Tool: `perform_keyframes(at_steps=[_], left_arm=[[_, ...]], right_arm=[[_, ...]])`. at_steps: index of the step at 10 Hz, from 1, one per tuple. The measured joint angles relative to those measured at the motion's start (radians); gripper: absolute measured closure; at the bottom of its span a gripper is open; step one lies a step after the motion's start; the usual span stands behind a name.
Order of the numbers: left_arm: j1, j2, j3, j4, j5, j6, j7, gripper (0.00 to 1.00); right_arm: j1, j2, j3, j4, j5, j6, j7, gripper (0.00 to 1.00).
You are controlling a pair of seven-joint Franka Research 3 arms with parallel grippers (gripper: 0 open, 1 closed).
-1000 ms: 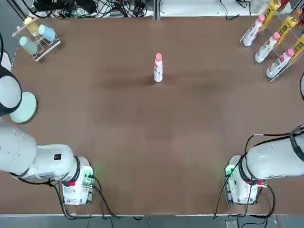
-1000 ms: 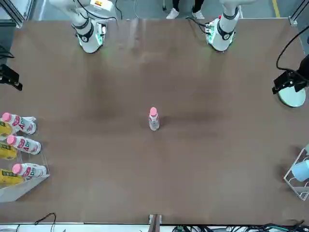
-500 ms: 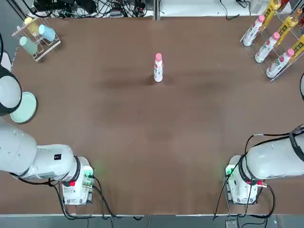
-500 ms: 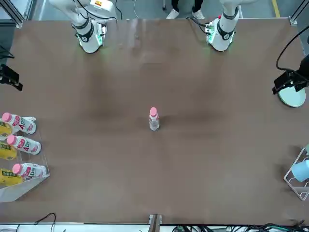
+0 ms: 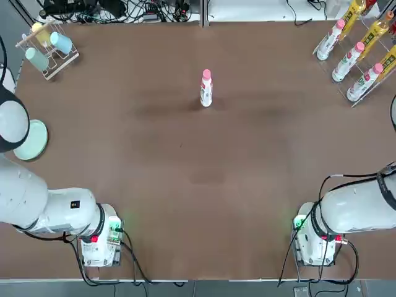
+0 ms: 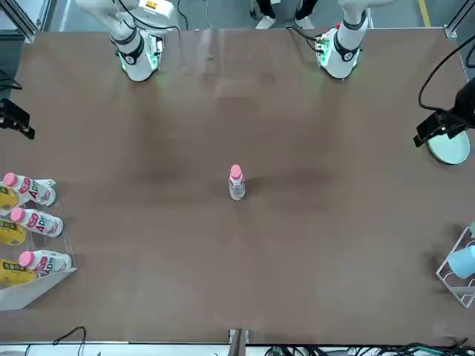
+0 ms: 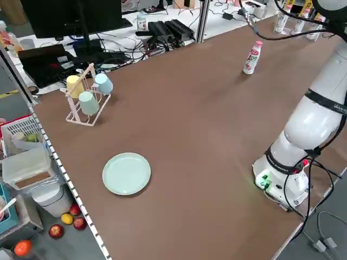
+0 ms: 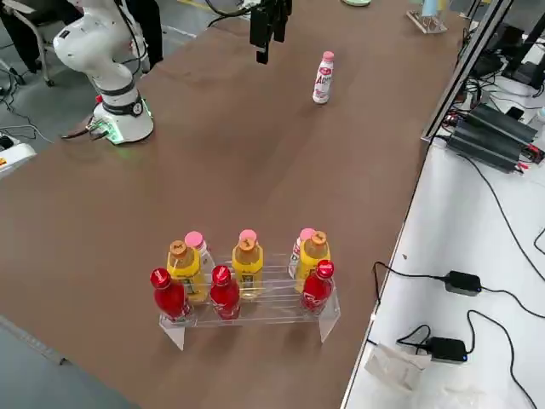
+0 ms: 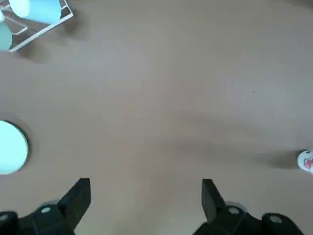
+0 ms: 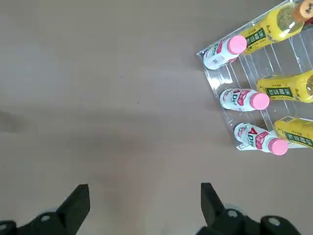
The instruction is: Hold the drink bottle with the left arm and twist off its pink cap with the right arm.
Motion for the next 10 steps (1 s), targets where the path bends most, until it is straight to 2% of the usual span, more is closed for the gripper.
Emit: perform_keyframes(at_steps=[2,6,8,10], left_arm=[[0.000,0.000,-0.027,-0.001,-0.009,-0.002,-0.142,0.00],[0.013,0.003,-0.030,-0.012,-0.130,-0.037,-0.352,0.00],[0.035,0.028,-0.026,-0.022,-0.260,-0.100,-0.510,0.00],[0.076,0.109,-0.024,-0.034,-0.451,-0.117,-0.615,0.00]], right_arm=[[0.000,0.000,0.000,0.000,0.000,0.000,0.000,0.00],[0.002,0.003,0.003,0.000,0.000,0.000,0.000,0.00],[0.012,0.011,0.006,0.000,0.000,0.000,0.000,0.00],[0.020,0.016,0.007,0.000,0.000,0.000,0.000,0.00]])
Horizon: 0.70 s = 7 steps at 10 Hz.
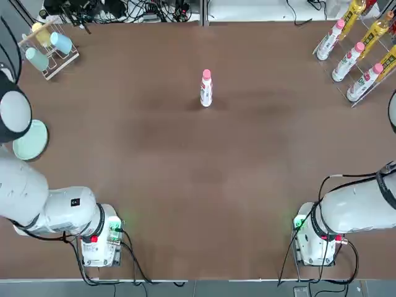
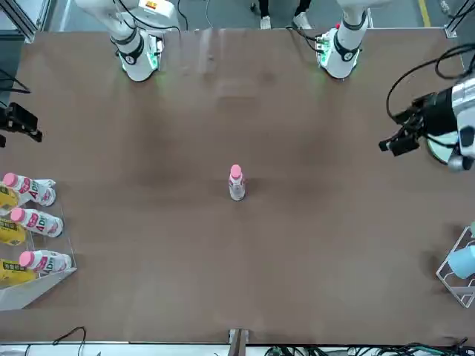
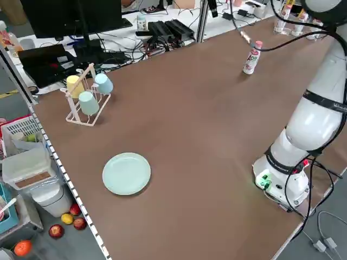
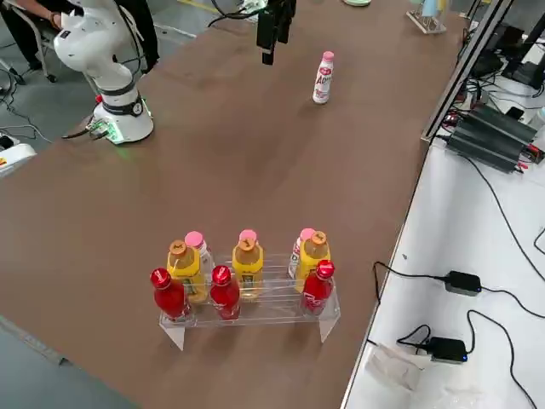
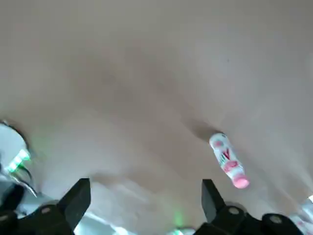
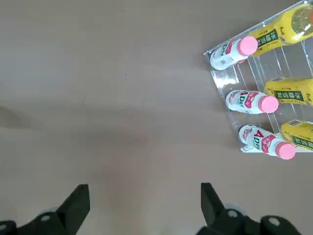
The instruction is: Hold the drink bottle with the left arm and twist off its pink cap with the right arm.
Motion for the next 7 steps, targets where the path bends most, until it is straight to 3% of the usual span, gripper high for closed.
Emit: perform_keyframes(at_steps=[3,4,7], left_arm=[[0.002,0.147,-0.005,-0.017,-0.304,0.027,-0.191,0.00],[-0.014,0.202,-0.012,-0.019,-0.378,0.099,-0.267,0.00],[-0.127,0.342,-0.020,-0.020,-0.481,0.373,-0.391,0.00]], right_arm=[[0.026,0.015,0.001,0.000,0.000,0.000,0.000,0.00],[0.026,0.017,0.000,-0.001,0.000,0.000,-0.002,0.00],[0.031,0.022,0.001,-0.001,0.009,0.001,-0.003,0.00]])
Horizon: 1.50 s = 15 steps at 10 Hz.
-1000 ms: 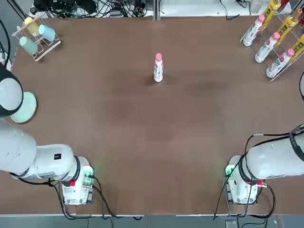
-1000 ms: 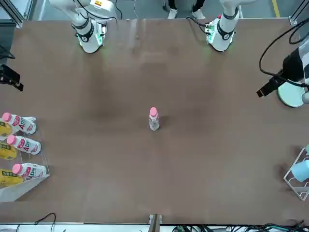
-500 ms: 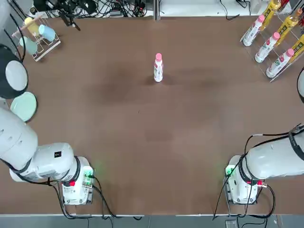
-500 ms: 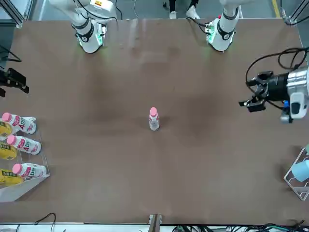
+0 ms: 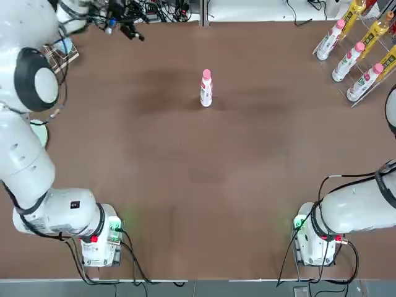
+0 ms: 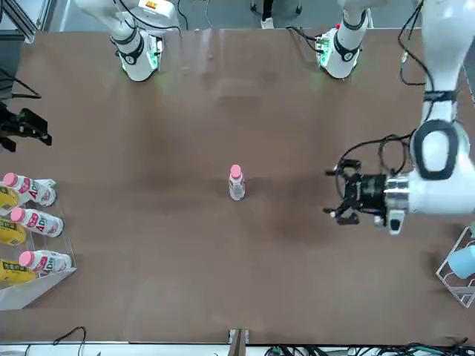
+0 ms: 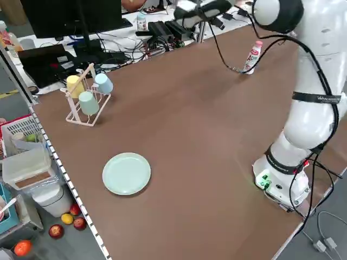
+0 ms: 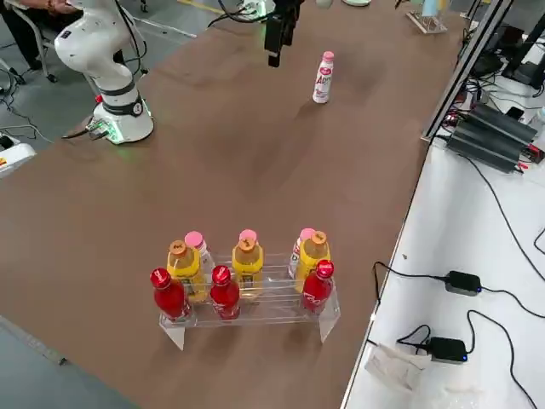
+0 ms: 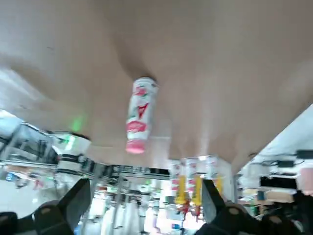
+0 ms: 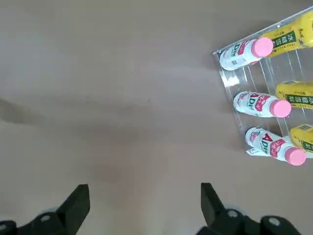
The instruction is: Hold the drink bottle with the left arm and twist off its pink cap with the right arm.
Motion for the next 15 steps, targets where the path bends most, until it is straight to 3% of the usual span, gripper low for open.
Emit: perform_keyframes(at_steps=[6,11,15], left_arm=[[-0.096,0.078,-0.003,-0.008,-0.097,0.256,-0.003,0.00],[-0.111,0.079,-0.038,-0.063,-0.115,0.275,0.068,0.00],[-0.109,0.060,-0.078,-0.141,-0.140,0.310,0.117,0.00]], right_arm=[[0.186,0.028,0.007,-0.001,0.061,0.027,0.013,0.00],[0.390,0.106,0.008,-0.029,0.068,0.173,0.377,0.00],[0.492,0.161,0.008,-0.044,0.179,0.305,0.423,0.00]])
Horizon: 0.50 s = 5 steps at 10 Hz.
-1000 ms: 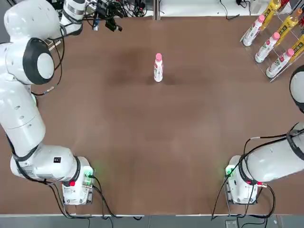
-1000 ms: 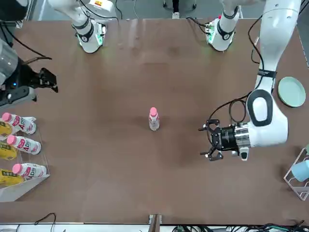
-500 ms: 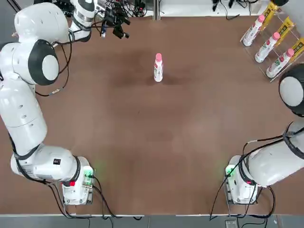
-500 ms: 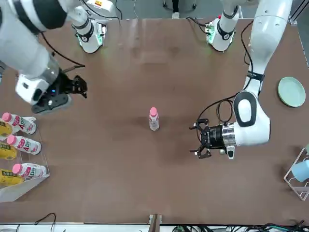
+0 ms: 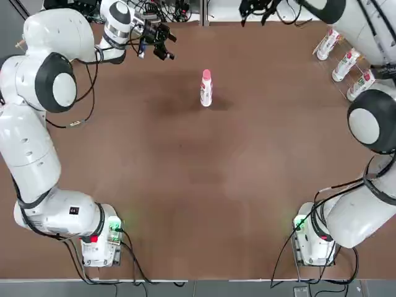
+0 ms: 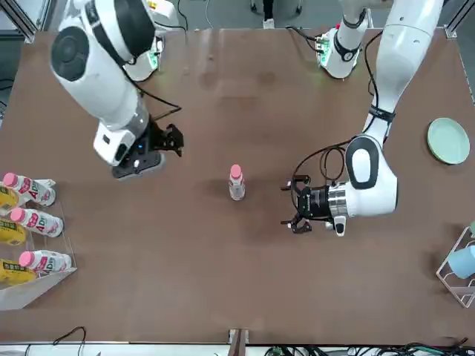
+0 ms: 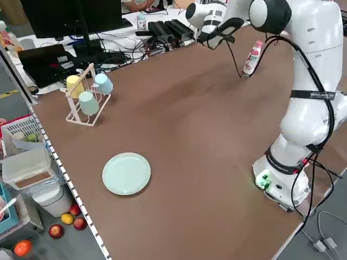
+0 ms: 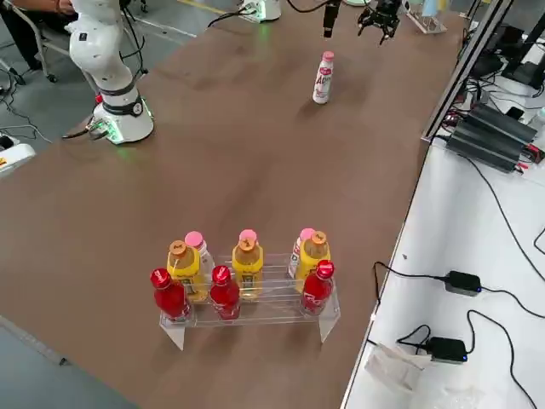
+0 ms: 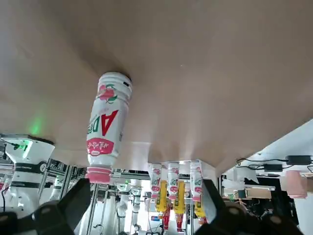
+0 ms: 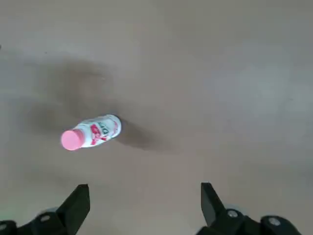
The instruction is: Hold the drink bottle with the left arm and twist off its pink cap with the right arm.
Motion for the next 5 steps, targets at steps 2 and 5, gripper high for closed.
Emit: perform_keyframes(at_steps=[2,5], left_arm=[[0.001,-0.038,-0.001,-0.065,-0.032,0.004,0.026,0.00],[-0.023,-0.055,-0.007,-0.094,-0.117,0.109,0.040,0.00]], right_arm=[[0.036,0.067,0.000,-0.002,0.005,0.048,0.013,0.00],[0.110,0.201,0.000,0.006,0.006,0.253,0.096,0.00]])
